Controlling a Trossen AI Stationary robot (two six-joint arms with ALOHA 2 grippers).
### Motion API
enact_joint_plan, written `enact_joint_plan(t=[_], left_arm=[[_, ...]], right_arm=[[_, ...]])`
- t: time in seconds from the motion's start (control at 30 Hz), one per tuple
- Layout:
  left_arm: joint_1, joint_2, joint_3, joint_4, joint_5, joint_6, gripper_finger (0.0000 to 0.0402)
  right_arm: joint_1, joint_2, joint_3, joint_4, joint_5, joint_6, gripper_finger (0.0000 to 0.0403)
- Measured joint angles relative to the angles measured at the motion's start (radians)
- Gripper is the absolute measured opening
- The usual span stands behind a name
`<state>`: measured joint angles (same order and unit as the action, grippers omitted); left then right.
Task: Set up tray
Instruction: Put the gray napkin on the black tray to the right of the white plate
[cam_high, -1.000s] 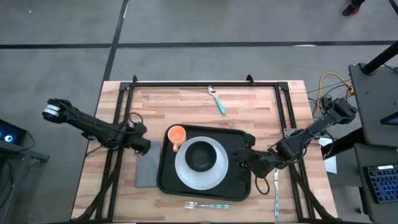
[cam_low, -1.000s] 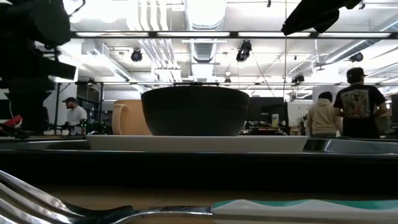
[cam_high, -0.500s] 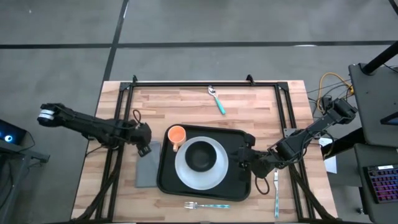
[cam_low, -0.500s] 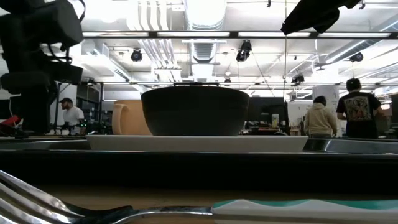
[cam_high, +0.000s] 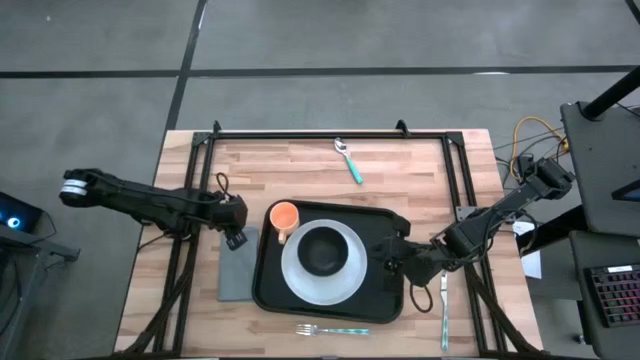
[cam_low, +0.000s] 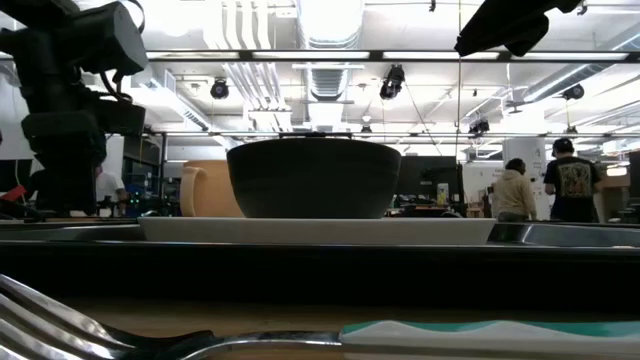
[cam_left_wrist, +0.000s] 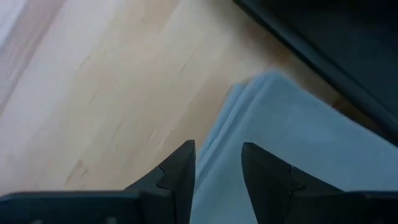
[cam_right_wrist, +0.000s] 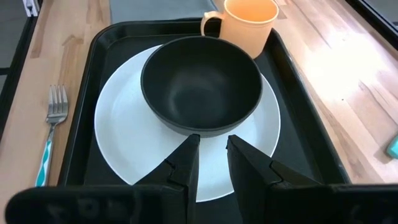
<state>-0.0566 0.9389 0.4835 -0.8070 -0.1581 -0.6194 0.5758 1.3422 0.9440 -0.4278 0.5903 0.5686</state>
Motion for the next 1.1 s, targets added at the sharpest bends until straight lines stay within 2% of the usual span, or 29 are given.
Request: enact_joint_plan(t=[0.67,0.77,0.9,1.1], left_arm=[[0.003,0.25,-0.002,0.048,0.065,0.043,0.0112],[0.018,0.295,-0.025,0.15,0.114,0.043,0.0112],[0.048,0.35,-0.042,0.189,0.176,0.025,0.0112],[0.06,0.305,-0.036,0.174,0.181,0.037,0.0112]], right_arm=[[0.0,0.0,-0.002,-0.002,0.001,-0.004,0.0075],[0.0,0.0,-0.002,-0.002,0.001,-0.004,0.0075],[0.0,0.0,-0.002,-0.002,0.001,-0.004,0.0075],[0.0,0.0,-0.002,-0.002,-0.014,-0.008,0.0075]])
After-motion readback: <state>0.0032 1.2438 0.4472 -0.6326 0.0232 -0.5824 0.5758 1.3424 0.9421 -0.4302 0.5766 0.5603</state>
